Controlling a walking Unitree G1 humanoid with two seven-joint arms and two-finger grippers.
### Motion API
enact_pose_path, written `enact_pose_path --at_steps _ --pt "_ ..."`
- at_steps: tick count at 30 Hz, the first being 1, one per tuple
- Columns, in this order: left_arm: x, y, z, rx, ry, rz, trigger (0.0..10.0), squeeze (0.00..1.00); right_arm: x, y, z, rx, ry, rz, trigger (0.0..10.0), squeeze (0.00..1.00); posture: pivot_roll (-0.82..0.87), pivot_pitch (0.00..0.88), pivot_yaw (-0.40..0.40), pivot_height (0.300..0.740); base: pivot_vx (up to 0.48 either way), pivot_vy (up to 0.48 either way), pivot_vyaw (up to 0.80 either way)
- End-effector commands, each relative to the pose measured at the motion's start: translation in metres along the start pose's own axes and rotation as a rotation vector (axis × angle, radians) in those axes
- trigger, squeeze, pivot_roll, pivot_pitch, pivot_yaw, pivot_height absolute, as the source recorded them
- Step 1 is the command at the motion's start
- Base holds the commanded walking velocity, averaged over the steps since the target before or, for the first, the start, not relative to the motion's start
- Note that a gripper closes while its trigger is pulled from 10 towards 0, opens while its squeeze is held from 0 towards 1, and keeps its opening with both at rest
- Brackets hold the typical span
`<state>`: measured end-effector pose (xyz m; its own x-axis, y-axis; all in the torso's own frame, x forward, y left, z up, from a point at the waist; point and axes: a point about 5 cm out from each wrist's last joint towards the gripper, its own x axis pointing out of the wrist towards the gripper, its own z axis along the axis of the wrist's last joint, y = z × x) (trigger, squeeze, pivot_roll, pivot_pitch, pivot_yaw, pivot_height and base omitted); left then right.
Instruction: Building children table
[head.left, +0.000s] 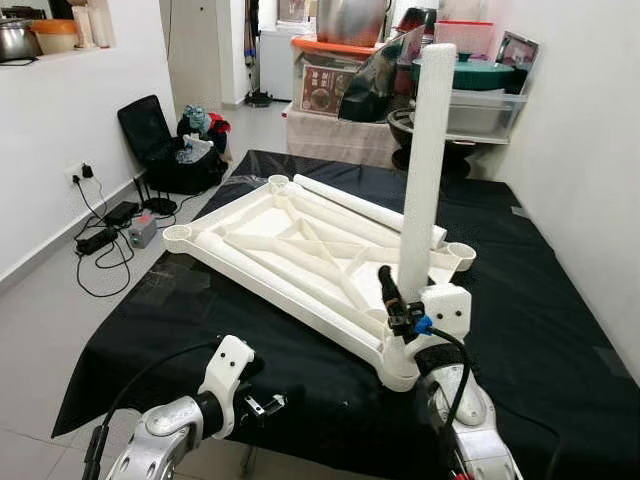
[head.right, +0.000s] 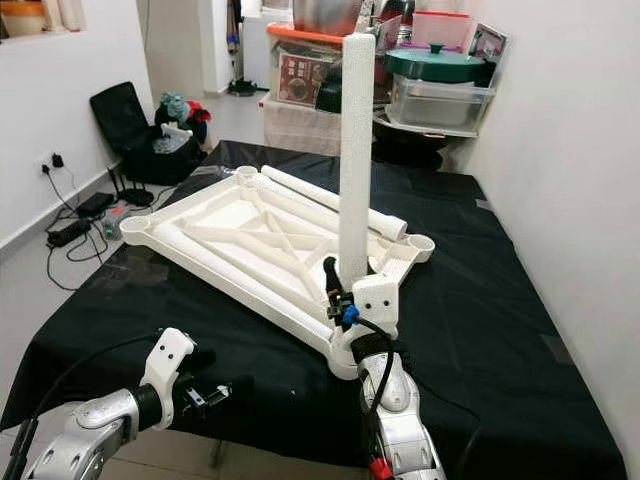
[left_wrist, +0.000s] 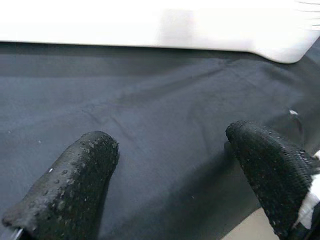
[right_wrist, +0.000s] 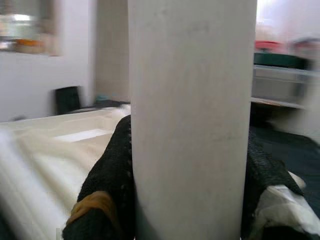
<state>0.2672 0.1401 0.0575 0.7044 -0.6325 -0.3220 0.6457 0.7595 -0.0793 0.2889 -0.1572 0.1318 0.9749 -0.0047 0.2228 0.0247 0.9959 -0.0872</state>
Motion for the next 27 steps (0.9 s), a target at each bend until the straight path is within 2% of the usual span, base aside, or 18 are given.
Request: enact_pose_path --at_steps 1,2,4,6,8,9,12,13,17,24,25,27 --pt "0.001 0.001 -0.001 -0.013 0.007 0.008 10.0 0.0 -0.019 -0.026 -0.046 -0.039 0.246 -0.164 0.0 0.0 0.06 0.0 -0.065 0.74 0.0 0.0 0.0" --pt "0.002 0.001 -0.001 -0.014 0.006 0.01 10.0 0.0 -0.018 -0.031 -0.048 -0.014 0.257 -0.223 0.0 0.0 0.05 0.0 -0.067 0.74 0.0 0.0 0.0" --pt "0.002 0.001 -0.001 -0.014 0.006 0.01 10.0 0.0 -0.018 -0.031 -0.048 -0.014 0.257 -0.223 0.0 0.0 0.05 0.0 -0.067 0.74 0.0 0.0 0.0" --pt "0.002 0.002 -0.001 -0.019 0.005 0.021 10.0 0.0 -0.02 -0.042 -0.056 0.087 0.305 -0.372 0.0 0.0 0.06 0.0 -0.069 0.74 0.0 0.0 0.0" --pt "0.002 0.002 -0.001 -0.019 0.005 0.021 10.0 0.0 -0.02 -0.042 -0.056 0.087 0.305 -0.372 0.0 0.0 0.06 0.0 -0.069 0.74 0.0 0.0 0.0" --pt "0.002 0.002 -0.001 -0.02 0.004 0.027 10.0 0.0 -0.022 -0.047 -0.061 0.125 0.332 -0.446 0.0 0.0 0.06 0.0 -0.07 0.74 0.0 0.0 0.0" --pt "0.002 0.003 -0.001 -0.02 0.004 0.032 10.0 0.0 -0.025 -0.051 -0.064 0.139 0.351 -0.507 0.0 0.0 0.06 0.0 -0.071 0.74 0.0 0.0 0.0" --pt "0.002 0.003 -0.001 -0.02 0.005 0.038 10.0 0.0 -0.027 -0.056 -0.065 0.131 0.355 -0.572 0.0 0.0 0.06 0.0 -0.071 0.74 0.0 0.0 0.0" --pt "0.003 0.004 -0.001 -0.019 0.005 0.045 10.0 0.0 -0.03 -0.062 -0.064 0.098 0.343 -0.654 0.0 0.0 0.06 0.0 -0.069 0.74 0.0 0.0 0.0" --pt "0.003 0.005 -0.001 -0.016 0.006 0.046 10.0 0.0 -0.03 -0.064 -0.062 0.073 0.321 -0.679 0.0 0.0 0.05 0.0 -0.064 0.74 0.0 0.0 0.0" --pt "0.003 0.005 -0.001 -0.015 0.006 0.046 10.0 0.0 -0.027 -0.059 -0.061 0.106 0.307 -0.641 0.0 0.0 0.05 0.0 -0.062 0.74 0.0 0.0 0.0" --pt "0.003 0.005 -0.001 -0.015 0.006 0.046 10.0 0.0 -0.027 -0.059 -0.061 0.106 0.307 -0.641 0.0 0.0 0.05 0.0 -0.062 0.74 0.0 0.0 0.0"
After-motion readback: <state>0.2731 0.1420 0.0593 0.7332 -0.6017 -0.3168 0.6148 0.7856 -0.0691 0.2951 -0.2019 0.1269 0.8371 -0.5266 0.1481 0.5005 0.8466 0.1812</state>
